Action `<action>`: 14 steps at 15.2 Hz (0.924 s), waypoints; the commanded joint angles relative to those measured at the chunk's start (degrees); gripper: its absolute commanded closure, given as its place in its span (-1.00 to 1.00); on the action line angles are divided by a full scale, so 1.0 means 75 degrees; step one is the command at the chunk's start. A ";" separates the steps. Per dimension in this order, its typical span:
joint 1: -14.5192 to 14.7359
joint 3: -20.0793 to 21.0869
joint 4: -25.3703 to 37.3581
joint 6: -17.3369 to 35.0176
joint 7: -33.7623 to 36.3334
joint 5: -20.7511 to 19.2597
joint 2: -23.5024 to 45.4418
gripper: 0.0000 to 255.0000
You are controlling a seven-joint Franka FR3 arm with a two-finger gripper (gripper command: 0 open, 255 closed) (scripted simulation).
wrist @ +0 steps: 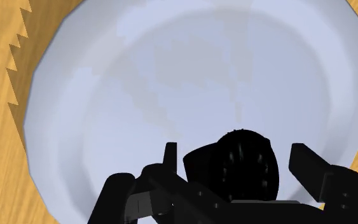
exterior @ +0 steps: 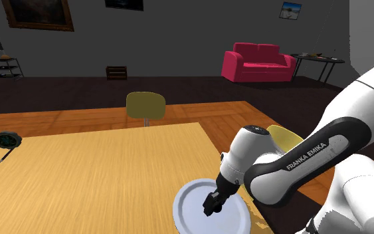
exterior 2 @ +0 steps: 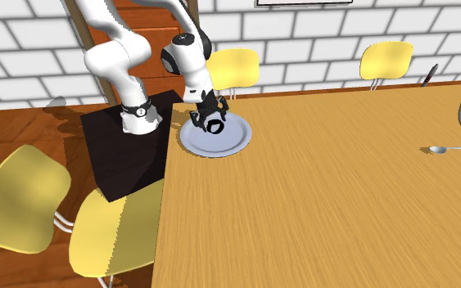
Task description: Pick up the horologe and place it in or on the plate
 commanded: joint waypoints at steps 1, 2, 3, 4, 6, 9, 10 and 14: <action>0.0000 0.0000 0.0000 0.0000 0.0000 0.0000 0.0000 -1.00; 0.0000 0.0000 0.0000 0.0000 0.0000 0.0000 0.0000 -1.00; 0.0000 0.0000 0.0000 0.0000 0.0000 0.0000 0.0000 -1.00; 0.0000 0.0000 0.0000 0.0000 0.0000 0.0000 0.0000 -1.00; -0.0214 0.0015 -0.0067 -0.0827 0.0271 -0.0368 -0.0880 -1.00; -0.0368 -0.0018 -0.0060 -0.1576 0.0437 -0.0626 -0.1612 -1.00; -0.0367 -0.0018 -0.0060 -0.1576 0.0437 -0.0626 -0.1612 -1.00; -0.0367 -0.0018 -0.0060 -0.1576 0.0437 -0.0627 -0.1612 -1.00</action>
